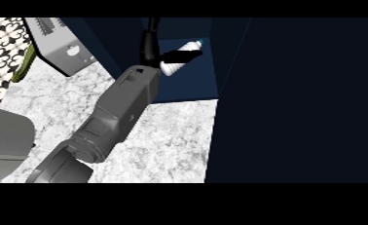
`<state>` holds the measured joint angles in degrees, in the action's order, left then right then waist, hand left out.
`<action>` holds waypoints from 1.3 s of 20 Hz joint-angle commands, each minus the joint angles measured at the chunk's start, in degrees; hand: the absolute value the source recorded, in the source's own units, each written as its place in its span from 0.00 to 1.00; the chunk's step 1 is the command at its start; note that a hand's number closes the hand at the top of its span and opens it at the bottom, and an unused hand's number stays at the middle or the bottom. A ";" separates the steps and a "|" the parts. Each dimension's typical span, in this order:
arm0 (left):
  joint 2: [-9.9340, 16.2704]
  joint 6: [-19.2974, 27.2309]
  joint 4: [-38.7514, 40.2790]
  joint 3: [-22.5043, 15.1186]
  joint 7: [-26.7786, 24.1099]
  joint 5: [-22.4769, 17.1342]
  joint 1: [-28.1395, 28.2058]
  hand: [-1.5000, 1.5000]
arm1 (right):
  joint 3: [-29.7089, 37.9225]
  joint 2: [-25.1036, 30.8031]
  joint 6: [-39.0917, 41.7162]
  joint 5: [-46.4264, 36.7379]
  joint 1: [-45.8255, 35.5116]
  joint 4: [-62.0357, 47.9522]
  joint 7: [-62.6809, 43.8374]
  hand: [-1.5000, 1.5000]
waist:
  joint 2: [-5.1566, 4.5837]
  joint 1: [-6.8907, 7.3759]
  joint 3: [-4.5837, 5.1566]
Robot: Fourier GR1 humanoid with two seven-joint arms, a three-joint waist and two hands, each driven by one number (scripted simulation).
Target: Pick up the bottled water, place it into the cabinet and close the cabinet
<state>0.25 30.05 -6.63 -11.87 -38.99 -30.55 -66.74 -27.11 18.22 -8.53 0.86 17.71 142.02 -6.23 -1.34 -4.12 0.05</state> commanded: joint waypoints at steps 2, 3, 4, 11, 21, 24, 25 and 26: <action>-0.24 -7.41 -3.29 0.13 -2.20 -0.38 0.79 0.00 | -0.62 -0.92 -0.63 0.17 -0.39 3.38 -2.43 0.00 | 0.35 0.30 0.03; 0.10 -11.34 -3.54 1.26 -3.26 -0.82 1.18 0.00 | 0.79 0.01 -0.11 1.29 1.84 3.58 -1.37 0.00 | 0.48 0.93 0.00; -0.24 -12.83 -4.40 1.21 -1.59 -1.40 -0.79 0.00 | 0.29 -0.36 0.17 0.73 0.12 2.21 -0.97 0.00 | 0.22 0.03 0.01; -0.25 -17.05 -11.98 -1.29 2.53 -4.53 1.80 0.00 | 1.08 0.15 -0.03 0.48 0.58 5.77 -4.70 0.00 | 1.26 1.93 -0.02; 0.09 -14.45 -33.91 -7.52 8.08 -5.82 17.54 1.00 | -3.23 -1.48 -0.36 -4.72 3.65 3.51 -1.00 0.00 | 1.98 4.59 -0.06; 1.88 -14.13 -42.11 -9.98 9.41 -4.81 25.38 1.00 | -2.62 0.22 -0.86 -5.83 4.18 5.66 -3.22 0.00 | 2.13 4.94 -0.04; -0.22 -12.06 -44.78 -12.75 8.17 -5.68 28.07 1.00 | -2.15 1.02 -0.58 -6.52 2.00 5.55 -3.84 0.00 | 2.27 5.10 -0.01; 1.24 -13.47 -46.38 -11.80 8.19 -4.43 29.74 1.00 | 2.30 2.14 0.66 -2.28 -1.65 5.95 -6.62 0.00 | 1.91 5.48 -0.02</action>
<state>0.72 16.08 -44.87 -21.29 -31.65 -36.10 -44.52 -27.19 18.37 -8.64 -0.08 18.26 142.40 -8.11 0.62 0.52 0.02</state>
